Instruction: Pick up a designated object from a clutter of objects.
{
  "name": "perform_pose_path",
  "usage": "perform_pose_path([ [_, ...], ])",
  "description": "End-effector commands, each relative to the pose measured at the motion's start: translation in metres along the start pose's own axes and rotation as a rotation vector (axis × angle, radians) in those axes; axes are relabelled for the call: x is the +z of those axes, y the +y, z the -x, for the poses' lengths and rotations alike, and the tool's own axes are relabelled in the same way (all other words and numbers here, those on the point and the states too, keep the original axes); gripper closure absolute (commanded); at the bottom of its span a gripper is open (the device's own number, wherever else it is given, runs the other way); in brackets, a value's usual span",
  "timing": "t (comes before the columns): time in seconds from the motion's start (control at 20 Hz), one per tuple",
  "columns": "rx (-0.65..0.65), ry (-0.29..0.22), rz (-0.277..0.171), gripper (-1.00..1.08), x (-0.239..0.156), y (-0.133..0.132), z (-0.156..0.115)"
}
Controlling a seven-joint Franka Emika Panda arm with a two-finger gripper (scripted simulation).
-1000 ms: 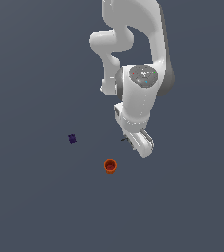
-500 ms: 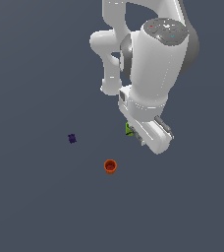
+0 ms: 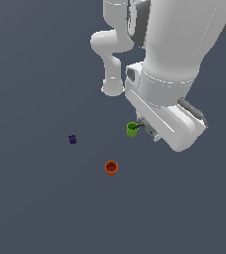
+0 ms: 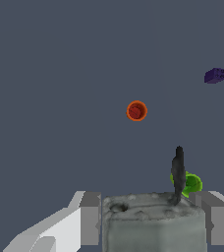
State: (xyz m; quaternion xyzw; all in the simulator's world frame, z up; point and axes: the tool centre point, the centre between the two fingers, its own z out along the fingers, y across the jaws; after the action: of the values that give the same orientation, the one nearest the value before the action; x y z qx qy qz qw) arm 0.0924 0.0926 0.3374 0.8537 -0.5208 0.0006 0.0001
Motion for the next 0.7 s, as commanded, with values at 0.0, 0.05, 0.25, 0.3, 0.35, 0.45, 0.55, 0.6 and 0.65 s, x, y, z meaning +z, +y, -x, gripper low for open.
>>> perform_pose_path([
  [0.0, 0.0, 0.0, 0.001, 1.08, -0.017, -0.007, -0.001],
  [0.05, 0.0, 0.0, 0.001, 1.08, -0.023, -0.009, -0.002],
  [0.25, 0.0, 0.0, 0.001, 1.08, -0.046, -0.019, -0.004],
  [0.3, 0.0, 0.0, 0.001, 1.08, -0.051, -0.022, -0.004],
  [0.35, 0.0, 0.0, 0.001, 1.08, -0.056, -0.024, -0.005],
  [0.45, 0.0, 0.0, 0.001, 1.08, -0.065, -0.028, -0.006],
  [0.55, 0.0, 0.0, 0.001, 1.08, -0.073, -0.032, -0.006],
  [0.6, 0.0, 0.0, 0.001, 1.08, -0.076, -0.033, -0.007],
  [0.65, -0.001, -0.001, 0.0, 1.08, -0.079, -0.035, -0.007],
])
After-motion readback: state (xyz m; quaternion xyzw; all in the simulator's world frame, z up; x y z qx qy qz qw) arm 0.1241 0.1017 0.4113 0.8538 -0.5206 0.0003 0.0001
